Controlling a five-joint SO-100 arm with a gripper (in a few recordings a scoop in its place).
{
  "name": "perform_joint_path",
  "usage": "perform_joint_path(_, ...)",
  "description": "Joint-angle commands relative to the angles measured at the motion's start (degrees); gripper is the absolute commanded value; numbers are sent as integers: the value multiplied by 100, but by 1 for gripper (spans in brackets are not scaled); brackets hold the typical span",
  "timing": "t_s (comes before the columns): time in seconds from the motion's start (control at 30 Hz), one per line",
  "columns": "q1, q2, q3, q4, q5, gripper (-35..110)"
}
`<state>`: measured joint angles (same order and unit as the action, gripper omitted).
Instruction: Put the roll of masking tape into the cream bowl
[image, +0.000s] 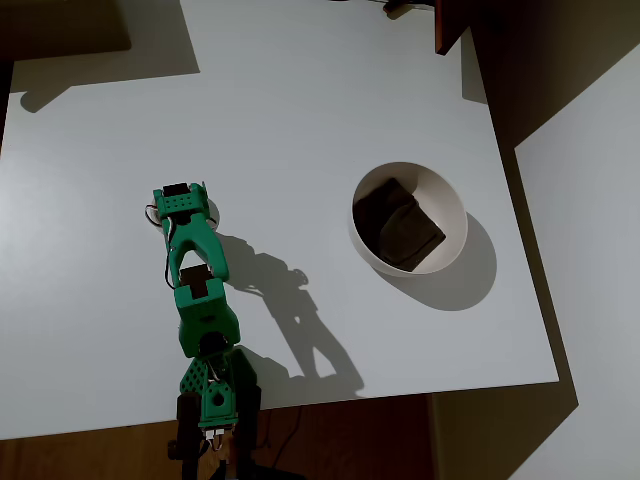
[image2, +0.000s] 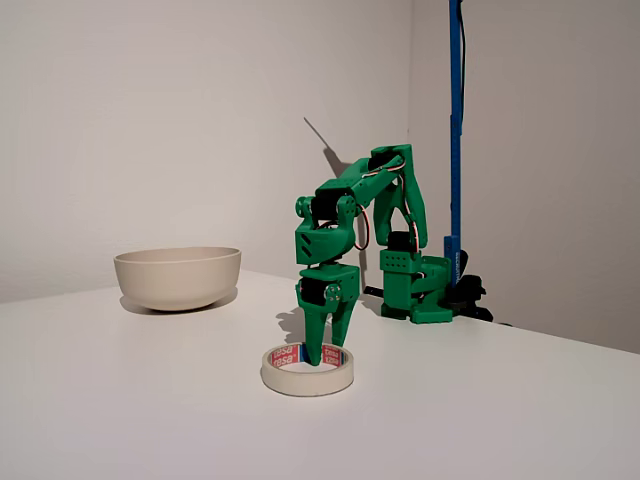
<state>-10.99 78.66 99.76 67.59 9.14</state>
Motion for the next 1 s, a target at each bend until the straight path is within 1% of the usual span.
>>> perform_joint_path(0.0, -114, -62, -281, -79, 105, 14)
perform_joint_path(0.1, -132, -105, -334, -53, 97, 13)
perform_joint_path(0.17, -167, -97, -334, -70, 44, 9)
perform_joint_path(0.33, -211, -167, -431, -35, 18, -8)
perform_joint_path(0.53, -220, -167, -475, -70, 26, -8)
perform_joint_path(0.67, -220, 176, -483, -114, 53, -8)
perform_joint_path(0.8, -141, 1072, -659, 193, 132, -8)
perform_joint_path(0.97, 18, 2681, -773, 571, 272, -8)
